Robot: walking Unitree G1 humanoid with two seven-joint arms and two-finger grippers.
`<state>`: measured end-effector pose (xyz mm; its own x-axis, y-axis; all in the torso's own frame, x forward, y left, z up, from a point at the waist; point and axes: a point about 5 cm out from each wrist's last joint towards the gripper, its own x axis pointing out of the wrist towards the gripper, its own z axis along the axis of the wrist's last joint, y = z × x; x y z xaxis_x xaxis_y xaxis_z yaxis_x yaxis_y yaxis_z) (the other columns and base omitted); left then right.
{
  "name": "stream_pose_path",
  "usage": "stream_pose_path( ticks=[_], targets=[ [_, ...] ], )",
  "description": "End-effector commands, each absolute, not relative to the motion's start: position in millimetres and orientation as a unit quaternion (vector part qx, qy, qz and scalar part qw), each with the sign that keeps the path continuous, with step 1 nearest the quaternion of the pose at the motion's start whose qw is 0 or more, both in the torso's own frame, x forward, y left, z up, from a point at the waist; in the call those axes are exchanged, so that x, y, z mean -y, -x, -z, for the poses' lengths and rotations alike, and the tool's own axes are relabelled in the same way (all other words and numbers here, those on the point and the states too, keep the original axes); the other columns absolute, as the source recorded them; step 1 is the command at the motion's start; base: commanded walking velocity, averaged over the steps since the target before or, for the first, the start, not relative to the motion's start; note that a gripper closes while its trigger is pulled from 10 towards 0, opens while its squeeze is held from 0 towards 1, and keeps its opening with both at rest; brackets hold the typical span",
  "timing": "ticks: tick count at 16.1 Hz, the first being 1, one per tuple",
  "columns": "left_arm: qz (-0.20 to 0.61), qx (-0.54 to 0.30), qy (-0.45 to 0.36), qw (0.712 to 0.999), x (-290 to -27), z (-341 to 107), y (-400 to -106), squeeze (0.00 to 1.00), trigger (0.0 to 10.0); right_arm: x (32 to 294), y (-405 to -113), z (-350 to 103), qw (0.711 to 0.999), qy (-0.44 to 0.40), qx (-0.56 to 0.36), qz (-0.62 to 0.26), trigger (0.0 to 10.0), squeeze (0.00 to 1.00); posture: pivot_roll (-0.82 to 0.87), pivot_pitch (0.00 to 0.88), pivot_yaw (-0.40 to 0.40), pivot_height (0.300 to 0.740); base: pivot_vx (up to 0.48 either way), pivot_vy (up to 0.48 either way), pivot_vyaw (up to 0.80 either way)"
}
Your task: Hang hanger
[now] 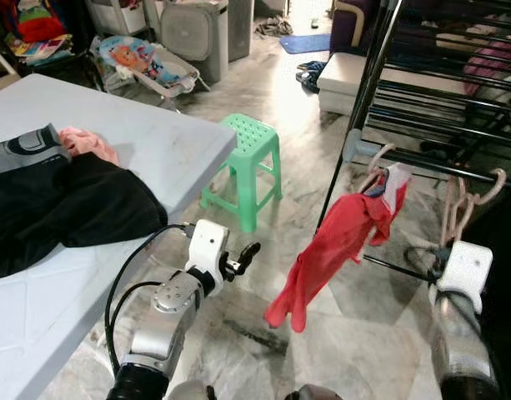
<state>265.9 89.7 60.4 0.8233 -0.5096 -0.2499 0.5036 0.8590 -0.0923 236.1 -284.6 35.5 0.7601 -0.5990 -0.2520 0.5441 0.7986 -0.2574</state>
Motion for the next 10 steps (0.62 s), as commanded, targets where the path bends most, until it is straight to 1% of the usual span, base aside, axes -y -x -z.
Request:
stream_pose_path(
  ticks=[1,3,5,7,10],
  targets=[
    [0.262,-0.133,0.006,0.956,-90.0,-60.3,-267.1,0.00,10.0,280.2,-231.0,-37.7,0.933,0.090,-0.162,0.310,10.0,1.00,-0.03,0.000,0.015,0.740,0.000,0.000,0.00],
    [0.259,-0.132,0.008,0.957,-89.7,-60.6,-267.7,0.00,10.0,274.4,-217.7,-38.3,0.935,0.093,-0.155,0.307,10.0,1.00,-0.04,0.000,0.013,0.740,0.000,0.000,0.00],
    [0.260,-0.132,0.007,0.957,-88.9,-59.9,-267.5,0.00,10.0,267.0,-217.0,-44.5,0.946,0.097,-0.129,0.282,10.0,1.00,-0.05,0.000,0.016,0.740,0.000,0.000,0.00],
    [0.262,-0.137,0.005,0.955,-87.8,-58.2,-267.2,0.00,10.0,259.3,-224.6,-55.4,0.956,0.104,-0.102,0.253,10.0,1.00,-0.05,0.000,0.016,0.740,-0.313,0.000,0.00],
    [0.261,-0.136,0.004,0.956,-88.2,-58.7,-267.1,0.00,10.0,254.3,-229.7,-61.2,0.963,0.096,-0.089,0.235,10.0,1.00,-0.04,0.000,0.015,0.740,-0.328,0.000,0.00]
  ],
)
